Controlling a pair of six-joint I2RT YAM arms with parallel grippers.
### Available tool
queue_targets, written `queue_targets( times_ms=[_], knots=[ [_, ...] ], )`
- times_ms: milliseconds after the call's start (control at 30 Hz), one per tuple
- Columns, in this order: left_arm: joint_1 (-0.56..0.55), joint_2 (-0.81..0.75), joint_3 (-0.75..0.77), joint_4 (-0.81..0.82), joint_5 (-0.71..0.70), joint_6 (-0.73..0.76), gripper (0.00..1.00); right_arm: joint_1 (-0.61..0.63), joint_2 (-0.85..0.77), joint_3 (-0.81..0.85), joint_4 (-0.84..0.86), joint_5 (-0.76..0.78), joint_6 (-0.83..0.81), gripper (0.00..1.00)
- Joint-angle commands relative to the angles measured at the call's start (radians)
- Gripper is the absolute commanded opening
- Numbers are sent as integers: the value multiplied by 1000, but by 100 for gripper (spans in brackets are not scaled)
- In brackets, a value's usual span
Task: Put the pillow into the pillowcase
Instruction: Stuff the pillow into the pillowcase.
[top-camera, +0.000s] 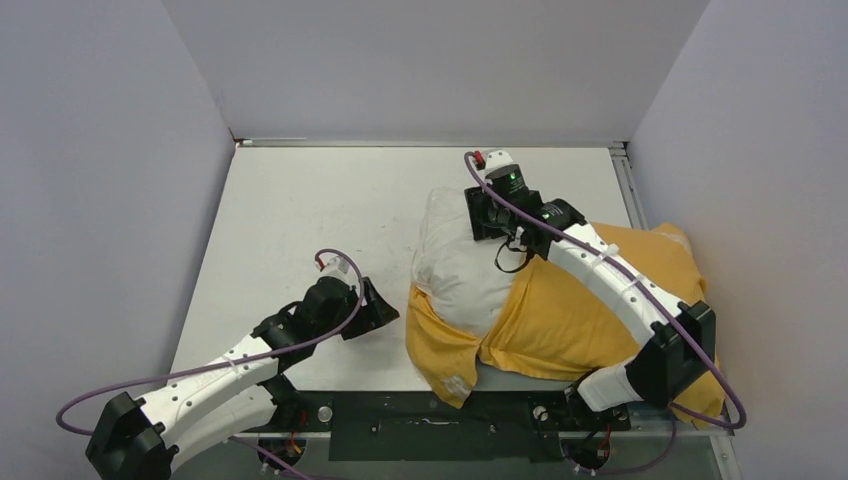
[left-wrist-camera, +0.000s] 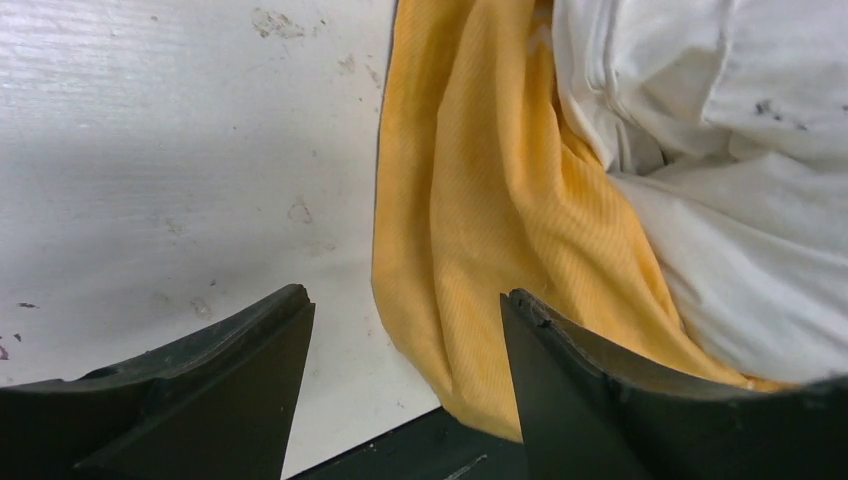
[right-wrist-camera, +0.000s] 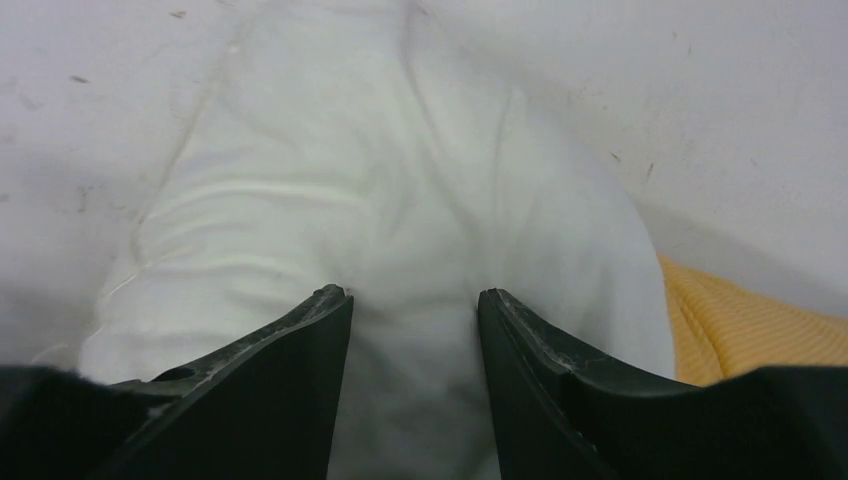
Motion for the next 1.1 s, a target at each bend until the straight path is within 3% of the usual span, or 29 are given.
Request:
queue_targets(
  times_ms=[0,133,300,433,600,1000,1033,1067],
  knots=[
    [30,-29,-5,60,157,39,70,147,-102,109,-42,-69,-86,53],
    [57,-8,-41,174,207,20,71,260,-50,178,9,-167,-112,55],
    [105,89,-34,287,279,4,71,374,107,221,14,-139,-130,52],
    [130,157,-61,436,328,-40,72,389,245,231,-72,11,-66,27],
    [139,272,-93,755,427,-139,74,371,195,121,-95,137,45,10],
    [61,664,16,970,429,-183,73,344,167,85,-94,141,72,5],
    [57,680,24,973,415,-182,70,344,170,86,-94,137,70,5],
    [56,697,32,979,405,-181,60,345,173,88,-95,137,67,5]
  ],
)
